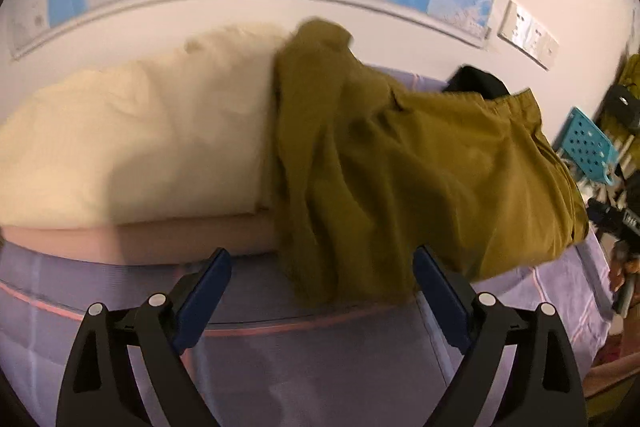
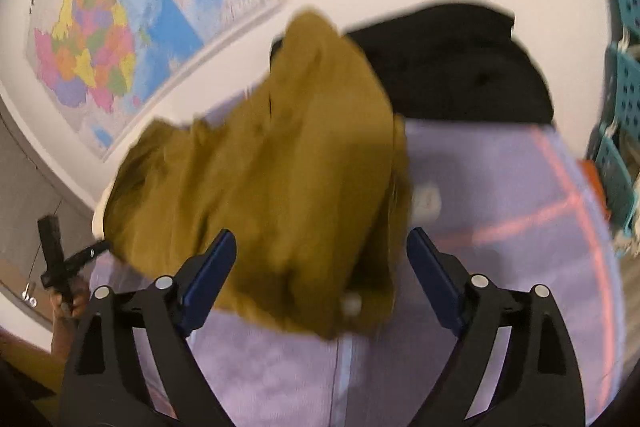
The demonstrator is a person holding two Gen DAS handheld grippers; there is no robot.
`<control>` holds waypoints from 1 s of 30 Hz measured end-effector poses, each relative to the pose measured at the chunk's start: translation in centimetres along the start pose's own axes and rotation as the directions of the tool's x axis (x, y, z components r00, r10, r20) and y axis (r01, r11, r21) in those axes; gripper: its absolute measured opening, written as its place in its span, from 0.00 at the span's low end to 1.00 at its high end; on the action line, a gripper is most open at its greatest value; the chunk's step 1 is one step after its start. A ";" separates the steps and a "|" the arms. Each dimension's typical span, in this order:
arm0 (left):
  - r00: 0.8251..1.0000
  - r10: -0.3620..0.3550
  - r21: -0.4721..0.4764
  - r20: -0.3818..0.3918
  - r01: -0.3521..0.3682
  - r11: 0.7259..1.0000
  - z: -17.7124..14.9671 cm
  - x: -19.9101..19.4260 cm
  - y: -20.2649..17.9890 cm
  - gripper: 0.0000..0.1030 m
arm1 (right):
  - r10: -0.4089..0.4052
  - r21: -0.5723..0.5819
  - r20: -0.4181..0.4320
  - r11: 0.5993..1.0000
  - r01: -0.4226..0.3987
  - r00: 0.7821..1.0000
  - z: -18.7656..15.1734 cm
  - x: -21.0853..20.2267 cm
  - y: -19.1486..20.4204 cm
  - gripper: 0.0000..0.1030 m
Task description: Fold large clothes
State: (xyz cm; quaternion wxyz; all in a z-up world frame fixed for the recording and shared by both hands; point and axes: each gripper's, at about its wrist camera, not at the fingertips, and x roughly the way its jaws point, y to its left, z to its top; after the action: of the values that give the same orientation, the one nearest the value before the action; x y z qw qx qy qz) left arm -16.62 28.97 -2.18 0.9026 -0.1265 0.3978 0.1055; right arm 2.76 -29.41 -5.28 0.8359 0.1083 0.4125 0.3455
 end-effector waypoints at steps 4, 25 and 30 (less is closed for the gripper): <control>0.999 -0.037 -0.004 0.001 0.037 0.999 0.8 2.2 -1.1 0.86 | 0.008 -0.026 -0.022 1.000 -0.008 1.000 -1.5 2.2 0.5 0.85; 0.965 -0.202 -0.048 -0.165 0.197 0.979 -5.1 -3.6 -2.2 0.56 | -0.162 0.151 0.027 0.976 0.156 0.986 -4.0 -8.9 -5.0 0.21; 0.989 -0.142 0.105 0.032 0.138 0.985 -1.2 -7.6 -4.2 0.69 | -0.131 -0.027 0.164 0.990 0.137 0.978 -0.1 -10.4 0.9 0.54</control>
State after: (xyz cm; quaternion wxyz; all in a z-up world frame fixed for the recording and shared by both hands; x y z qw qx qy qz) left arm -21.25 23.97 3.31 0.9207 -0.1053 0.3751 0.0235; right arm -2.15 -35.66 1.48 0.8899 0.0917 0.3431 0.2862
